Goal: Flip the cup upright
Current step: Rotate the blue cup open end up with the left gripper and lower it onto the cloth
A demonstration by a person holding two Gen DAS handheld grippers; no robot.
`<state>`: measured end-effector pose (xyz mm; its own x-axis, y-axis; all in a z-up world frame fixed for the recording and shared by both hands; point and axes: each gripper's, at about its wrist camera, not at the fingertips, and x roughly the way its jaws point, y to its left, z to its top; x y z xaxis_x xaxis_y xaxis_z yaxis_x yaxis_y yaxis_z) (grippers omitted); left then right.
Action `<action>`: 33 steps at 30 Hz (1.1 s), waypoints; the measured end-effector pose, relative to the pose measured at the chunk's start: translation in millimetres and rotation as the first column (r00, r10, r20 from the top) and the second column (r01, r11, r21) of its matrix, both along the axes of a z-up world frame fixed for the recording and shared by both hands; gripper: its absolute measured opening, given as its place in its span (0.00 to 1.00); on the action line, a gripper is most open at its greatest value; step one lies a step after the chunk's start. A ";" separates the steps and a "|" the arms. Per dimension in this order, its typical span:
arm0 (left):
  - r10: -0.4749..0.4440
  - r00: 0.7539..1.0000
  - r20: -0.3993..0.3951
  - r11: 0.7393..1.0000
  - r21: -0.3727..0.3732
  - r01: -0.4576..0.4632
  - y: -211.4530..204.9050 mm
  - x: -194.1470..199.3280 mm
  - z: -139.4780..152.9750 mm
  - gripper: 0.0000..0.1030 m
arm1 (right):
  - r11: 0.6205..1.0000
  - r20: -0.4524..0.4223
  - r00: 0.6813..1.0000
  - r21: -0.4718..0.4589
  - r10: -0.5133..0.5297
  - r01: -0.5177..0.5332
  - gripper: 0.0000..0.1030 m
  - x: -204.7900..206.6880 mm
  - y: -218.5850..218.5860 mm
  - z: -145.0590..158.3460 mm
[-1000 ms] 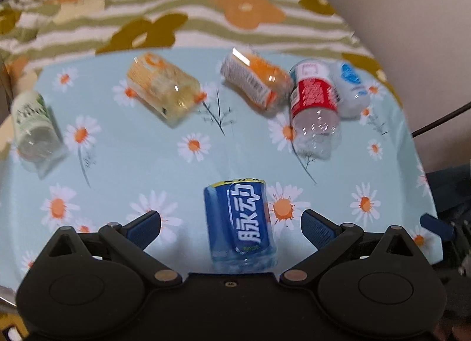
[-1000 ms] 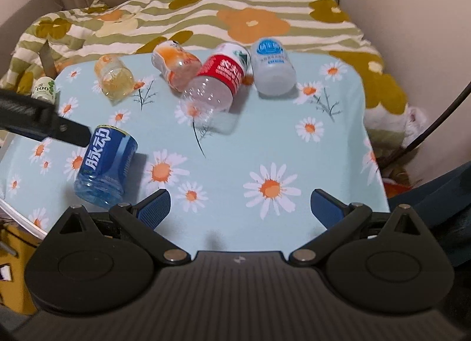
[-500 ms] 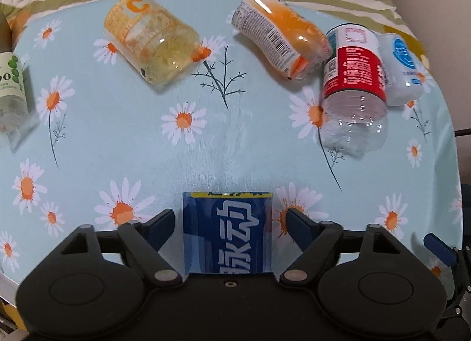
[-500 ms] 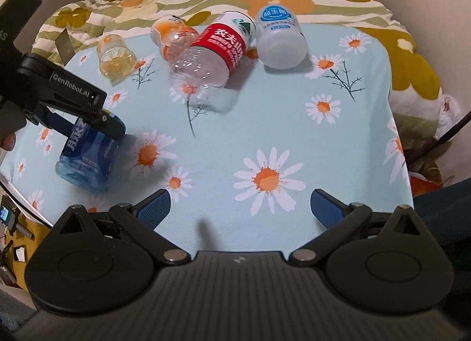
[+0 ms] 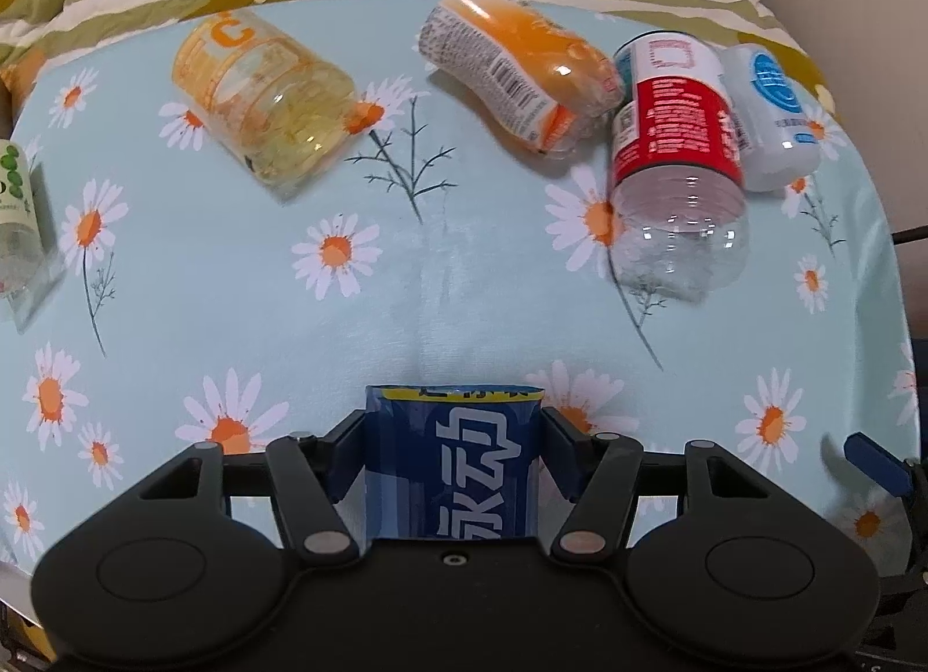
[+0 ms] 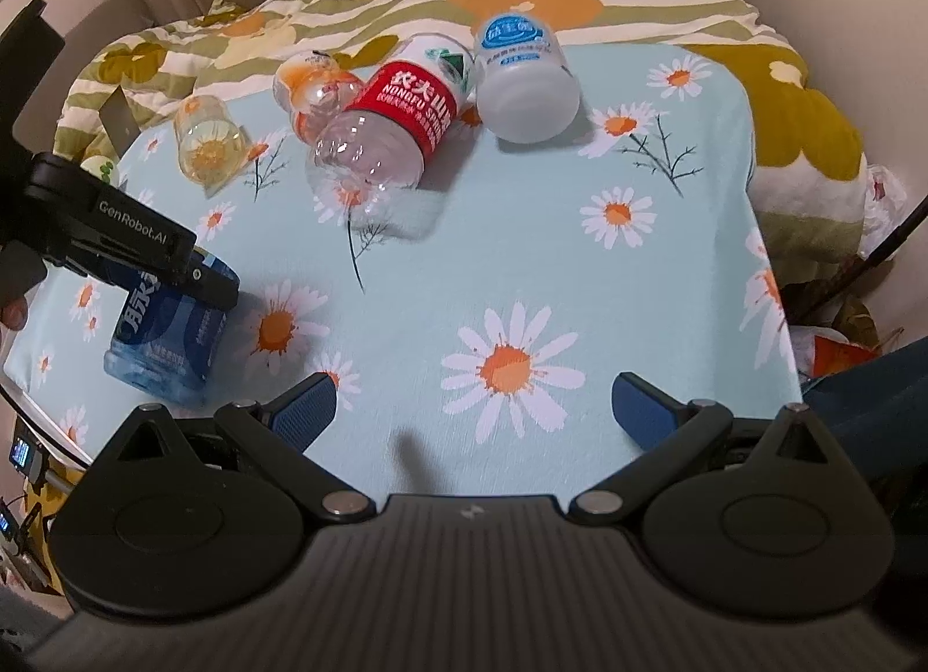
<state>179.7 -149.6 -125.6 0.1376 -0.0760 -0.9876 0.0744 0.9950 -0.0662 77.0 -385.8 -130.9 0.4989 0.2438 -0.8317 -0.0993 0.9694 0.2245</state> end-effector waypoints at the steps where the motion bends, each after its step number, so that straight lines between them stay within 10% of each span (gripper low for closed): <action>1: -0.006 1.000 0.006 1.000 -0.002 0.006 -0.7 -0.7 2.9 0.64 | 1.000 0.006 1.000 0.003 -0.005 0.005 1.00 -0.2 -0.5 2.3; 9: -0.008 0.974 0.226 0.997 -0.075 0.026 3.8 -22.9 45.8 0.65 | 1.000 0.064 0.998 -0.001 -0.022 0.023 1.00 -2.9 3.0 21.3; 22: 0.126 0.725 0.677 0.982 -0.187 0.004 27.7 -70.7 7.2 0.65 | 0.989 0.079 0.994 -0.135 0.072 -0.061 1.00 -15.9 46.2 11.2; 33: 0.093 0.629 0.772 0.986 -0.160 0.051 33.0 -93.7 -11.3 0.66 | 0.986 0.130 0.989 -0.160 0.068 -0.047 1.00 -25.0 64.7 0.2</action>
